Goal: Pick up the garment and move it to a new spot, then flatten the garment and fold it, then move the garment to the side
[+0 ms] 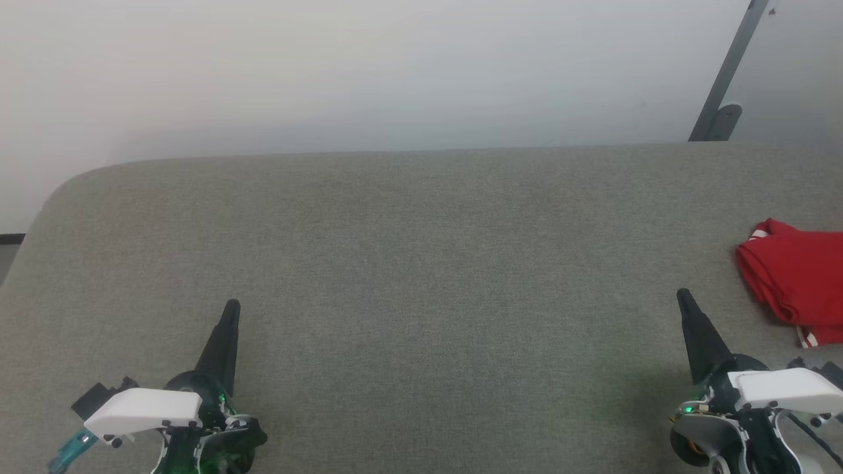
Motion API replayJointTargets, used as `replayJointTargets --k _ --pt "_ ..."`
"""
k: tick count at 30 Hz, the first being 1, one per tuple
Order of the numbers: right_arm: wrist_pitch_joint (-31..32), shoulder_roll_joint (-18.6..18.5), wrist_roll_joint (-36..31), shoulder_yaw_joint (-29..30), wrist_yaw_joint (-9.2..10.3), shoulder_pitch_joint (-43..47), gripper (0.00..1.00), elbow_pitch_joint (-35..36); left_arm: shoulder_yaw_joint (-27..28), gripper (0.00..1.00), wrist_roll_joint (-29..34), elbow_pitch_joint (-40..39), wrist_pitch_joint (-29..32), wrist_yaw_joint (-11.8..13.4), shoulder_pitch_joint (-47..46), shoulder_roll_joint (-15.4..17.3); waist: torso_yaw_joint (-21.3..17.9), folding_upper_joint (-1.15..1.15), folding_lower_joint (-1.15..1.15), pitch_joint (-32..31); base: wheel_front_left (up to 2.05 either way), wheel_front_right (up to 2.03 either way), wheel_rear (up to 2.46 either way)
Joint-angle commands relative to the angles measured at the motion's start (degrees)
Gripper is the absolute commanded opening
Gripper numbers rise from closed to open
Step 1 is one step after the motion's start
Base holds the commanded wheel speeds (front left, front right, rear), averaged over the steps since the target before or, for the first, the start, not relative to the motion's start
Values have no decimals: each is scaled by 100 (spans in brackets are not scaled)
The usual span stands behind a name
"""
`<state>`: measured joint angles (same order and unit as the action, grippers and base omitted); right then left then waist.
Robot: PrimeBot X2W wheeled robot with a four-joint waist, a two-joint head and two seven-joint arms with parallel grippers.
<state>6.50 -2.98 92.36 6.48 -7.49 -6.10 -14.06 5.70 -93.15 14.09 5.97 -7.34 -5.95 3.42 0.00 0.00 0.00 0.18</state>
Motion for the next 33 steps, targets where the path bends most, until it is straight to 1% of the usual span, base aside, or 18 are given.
replayJointTargets --k 1,33 --pt "20 24 12 11 0 -34 0 -7 18 0 24 -1 13 -26 -55 2 0 0 0 0 0 0 0" --pt "20 26 8 15 0 -34 0 -4 48 0 46 0 35 -26 -59 -20 0 0 0 0 0 0 0"
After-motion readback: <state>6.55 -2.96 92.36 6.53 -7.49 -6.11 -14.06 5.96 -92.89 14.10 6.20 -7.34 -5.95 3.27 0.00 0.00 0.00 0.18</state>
